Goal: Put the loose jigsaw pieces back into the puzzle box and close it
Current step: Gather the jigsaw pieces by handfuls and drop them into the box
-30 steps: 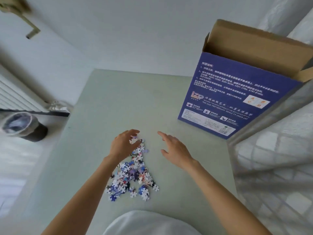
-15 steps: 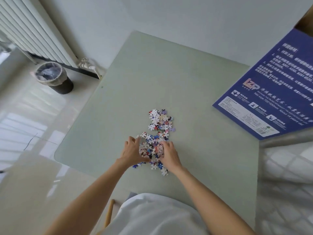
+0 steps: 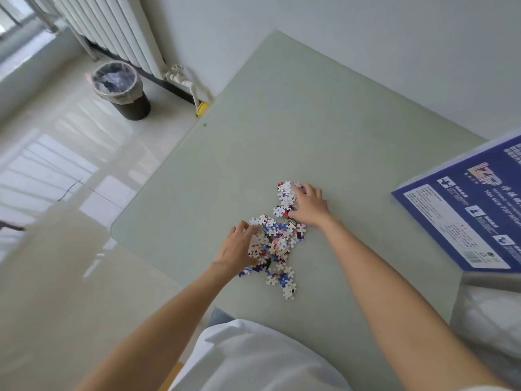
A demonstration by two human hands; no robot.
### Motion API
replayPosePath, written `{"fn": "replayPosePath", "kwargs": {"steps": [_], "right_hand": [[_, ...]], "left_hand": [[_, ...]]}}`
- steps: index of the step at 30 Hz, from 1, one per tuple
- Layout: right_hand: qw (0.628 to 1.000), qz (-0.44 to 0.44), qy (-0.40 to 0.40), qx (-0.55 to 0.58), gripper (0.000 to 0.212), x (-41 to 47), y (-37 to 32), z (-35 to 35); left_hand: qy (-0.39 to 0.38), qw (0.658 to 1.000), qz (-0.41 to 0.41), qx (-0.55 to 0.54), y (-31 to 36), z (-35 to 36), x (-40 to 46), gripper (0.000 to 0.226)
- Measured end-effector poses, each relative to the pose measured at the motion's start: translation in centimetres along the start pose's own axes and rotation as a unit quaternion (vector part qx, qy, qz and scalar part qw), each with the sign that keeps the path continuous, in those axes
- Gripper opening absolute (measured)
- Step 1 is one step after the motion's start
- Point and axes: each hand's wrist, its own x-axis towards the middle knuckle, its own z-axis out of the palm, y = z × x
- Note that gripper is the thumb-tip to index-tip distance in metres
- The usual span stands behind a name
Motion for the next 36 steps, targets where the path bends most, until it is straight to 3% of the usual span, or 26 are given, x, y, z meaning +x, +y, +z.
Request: {"fn": "replayPosePath", "kwargs": {"steps": [6, 10, 16, 22, 26, 29, 36], "right_hand": [[0.997, -0.072, 0.01, -0.02, 0.117, -4.8, -0.9, 4.9], [0.996, -0.052, 0.064, 0.022, 0.101, -6.3, -1.1, 6.8], [0.995, -0.003, 0.064, 0.076, 0.079, -6.8, -0.8, 6.9], [0.987, 0.019, 0.088, 0.131, 0.072, -7.4, -0.4, 7.1], [0.988, 0.025, 0.081, 0.126, 0.098, -8.4, -0.4, 7.4], [0.996, 0.028, 0.07, 0.052, 0.114, -9.0, -1.2, 7.8], [0.99, 0.06, 0.08, 0.103, 0.073, -9.3, -1.9, 7.7]], "left_hand": [[0.0, 1.0, -0.013, -0.003, 0.9, 0.2, 0.8, 0.082], [-0.019, 1.0, -0.015, -0.019, 1.2, 0.0, 1.2, 0.082], [-0.045, 0.998, 0.003, -0.048, 1.7, -0.1, 1.5, 0.068], [-0.046, 0.998, 0.024, -0.047, 2.0, 0.1, 1.8, 0.059], [-0.03, 0.998, 0.029, -0.046, 2.0, 0.4, 2.1, 0.044], [-0.016, 0.999, 0.029, -0.043, 2.2, 0.5, 2.3, 0.039], [-0.009, 0.998, 0.056, -0.016, 2.1, 0.0, 2.4, 0.032]]}}
